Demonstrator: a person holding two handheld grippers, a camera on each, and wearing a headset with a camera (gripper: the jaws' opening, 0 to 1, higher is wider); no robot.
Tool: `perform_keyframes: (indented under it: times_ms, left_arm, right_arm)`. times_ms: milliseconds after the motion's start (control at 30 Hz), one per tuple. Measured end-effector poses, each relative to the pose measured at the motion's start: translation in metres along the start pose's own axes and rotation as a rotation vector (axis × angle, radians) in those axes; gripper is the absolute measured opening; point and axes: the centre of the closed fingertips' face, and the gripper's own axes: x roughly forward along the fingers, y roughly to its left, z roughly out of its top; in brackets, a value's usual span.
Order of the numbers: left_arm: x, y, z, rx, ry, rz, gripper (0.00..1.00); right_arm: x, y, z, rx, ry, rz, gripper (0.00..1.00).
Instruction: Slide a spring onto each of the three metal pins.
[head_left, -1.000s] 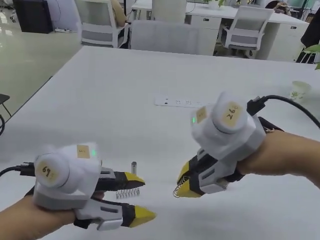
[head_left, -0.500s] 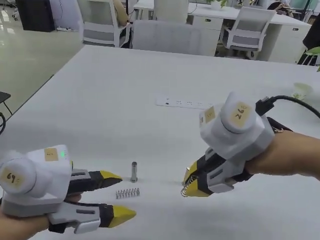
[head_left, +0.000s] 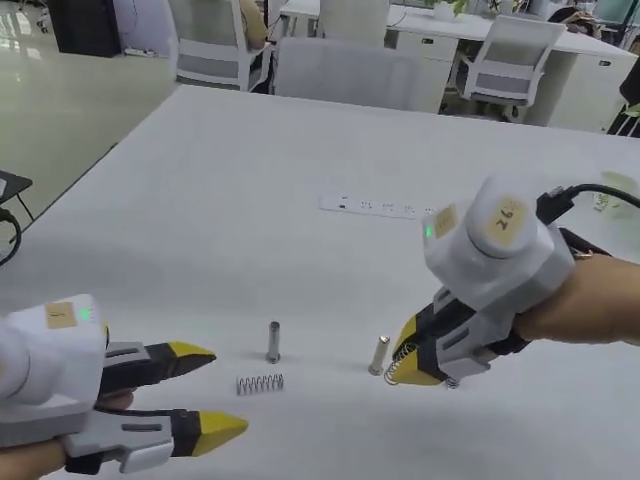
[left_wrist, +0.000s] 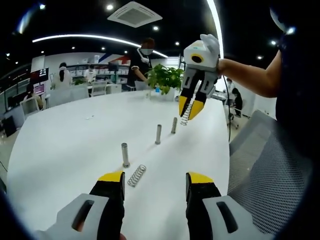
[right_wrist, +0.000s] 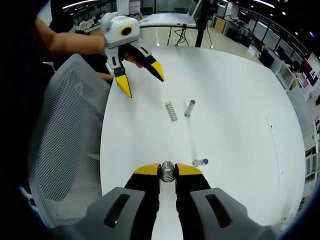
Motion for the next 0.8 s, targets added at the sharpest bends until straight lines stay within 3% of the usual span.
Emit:
perform_keyframes:
  times_ms: [267,467,800]
  left_arm:
    - [-0.002,0.0,-0.004,-0.008,0.005,0.011,0.43]
    - [-0.002,0.0,-0.006,-0.016,0.004,0.015,0.43]
    - [-0.003,0.002,-0.007,-0.022,0.0,0.026,0.43]
  right_arm:
    - [-0.003,-0.02,-0.007,0.002,0.026,-0.026,0.09]
    - [-0.003,-0.038,-0.003,0.001,0.029,-0.054,0.09]
    - [0.012,-0.055,-0.001,-0.012,0.057,-0.051,0.09]
